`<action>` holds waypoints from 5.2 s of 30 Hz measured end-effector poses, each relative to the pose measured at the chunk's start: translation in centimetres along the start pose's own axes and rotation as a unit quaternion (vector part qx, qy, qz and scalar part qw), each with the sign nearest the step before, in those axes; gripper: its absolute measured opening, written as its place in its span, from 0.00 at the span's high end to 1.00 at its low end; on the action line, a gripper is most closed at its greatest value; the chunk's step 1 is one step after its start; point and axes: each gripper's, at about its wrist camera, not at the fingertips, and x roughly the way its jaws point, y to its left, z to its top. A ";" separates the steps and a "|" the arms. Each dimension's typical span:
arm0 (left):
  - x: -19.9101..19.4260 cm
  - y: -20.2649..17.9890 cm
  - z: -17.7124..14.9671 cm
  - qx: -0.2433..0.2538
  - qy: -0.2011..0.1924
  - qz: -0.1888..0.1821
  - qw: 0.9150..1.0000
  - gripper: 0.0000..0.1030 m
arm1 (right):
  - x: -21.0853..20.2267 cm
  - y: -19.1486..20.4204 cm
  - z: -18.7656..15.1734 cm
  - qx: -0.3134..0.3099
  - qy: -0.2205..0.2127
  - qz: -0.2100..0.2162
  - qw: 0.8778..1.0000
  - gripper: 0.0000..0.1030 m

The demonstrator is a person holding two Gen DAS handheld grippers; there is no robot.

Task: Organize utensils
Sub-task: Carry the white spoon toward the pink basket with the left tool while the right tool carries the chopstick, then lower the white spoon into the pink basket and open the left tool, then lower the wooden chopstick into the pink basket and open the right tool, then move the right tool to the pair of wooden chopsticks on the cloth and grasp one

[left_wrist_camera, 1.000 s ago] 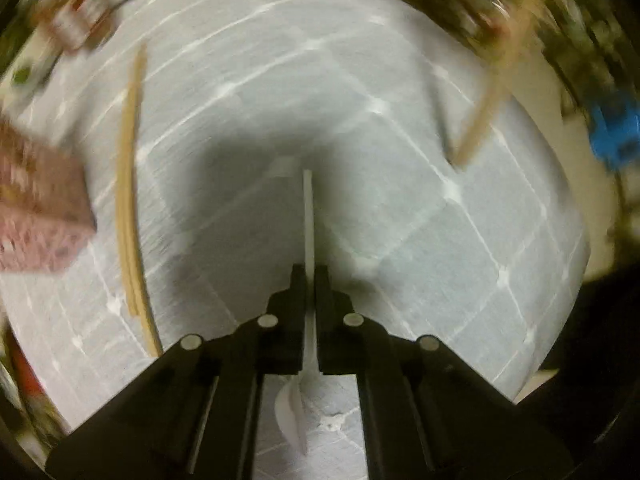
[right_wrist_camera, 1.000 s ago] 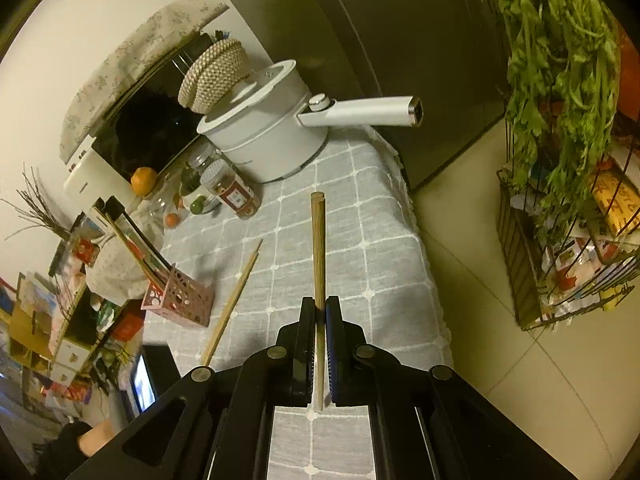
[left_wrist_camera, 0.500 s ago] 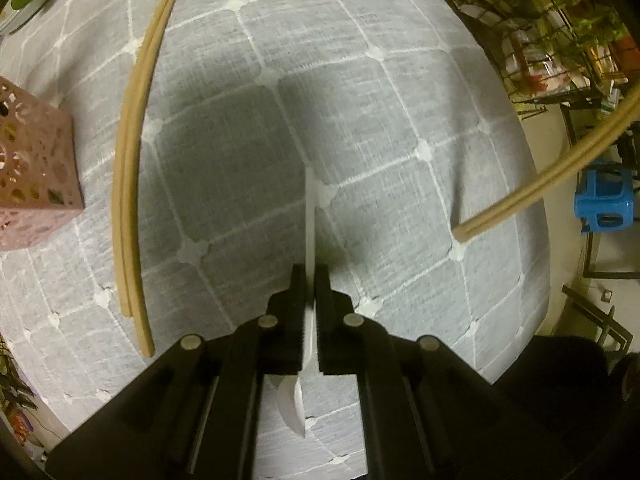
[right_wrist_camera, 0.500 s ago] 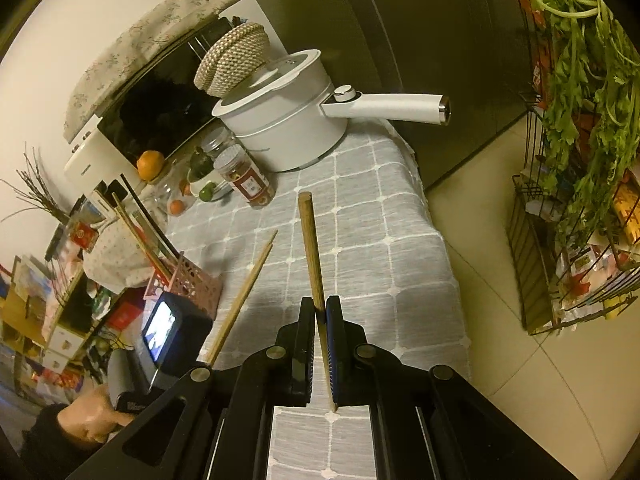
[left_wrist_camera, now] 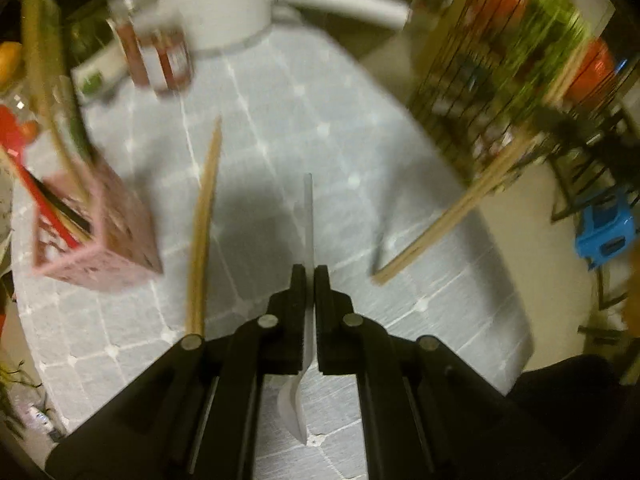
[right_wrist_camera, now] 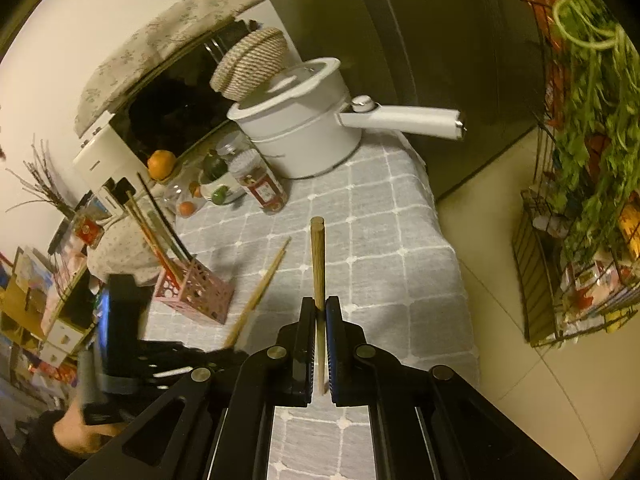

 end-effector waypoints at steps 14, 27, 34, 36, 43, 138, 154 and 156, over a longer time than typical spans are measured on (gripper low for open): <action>-10.3 4.8 1.0 -0.042 -0.307 0.079 0.947 0.95 | -0.6 3.9 0.6 -0.031 -0.031 0.028 0.999 0.95; -6.8 9.6 0.5 -0.092 -0.397 0.151 0.901 0.95 | 0.4 4.0 1.0 -0.027 -0.029 0.022 0.999 0.95; -5.0 10.9 -0.3 -0.111 -0.384 0.151 0.904 0.95 | 0.4 4.0 1.4 -0.023 -0.037 0.024 0.999 0.95; -4.6 11.4 -0.4 -0.120 -0.371 0.142 0.910 0.94 | 0.4 4.3 1.4 -0.025 -0.036 0.027 0.999 0.95; -5.6 11.3 -0.8 -0.113 -0.351 0.126 0.921 0.82 | 0.2 6.0 1.4 -0.043 -0.043 0.035 0.998 0.95; -5.5 14.4 -8.1 -0.155 -0.094 0.110 0.977 0.16 | 7.9 12.4 0.9 -0.127 -0.102 -0.043 0.986 0.10; -5.3 14.7 -7.6 -0.171 -0.087 0.096 0.977 0.16 | 21.1 7.3 -2.8 -0.106 -0.007 -0.105 0.989 0.10; -5.3 14.7 -7.6 -0.171 -0.085 0.095 0.977 0.16 | 22.1 7.2 -3.0 -0.107 -0.001 -0.111 0.988 0.10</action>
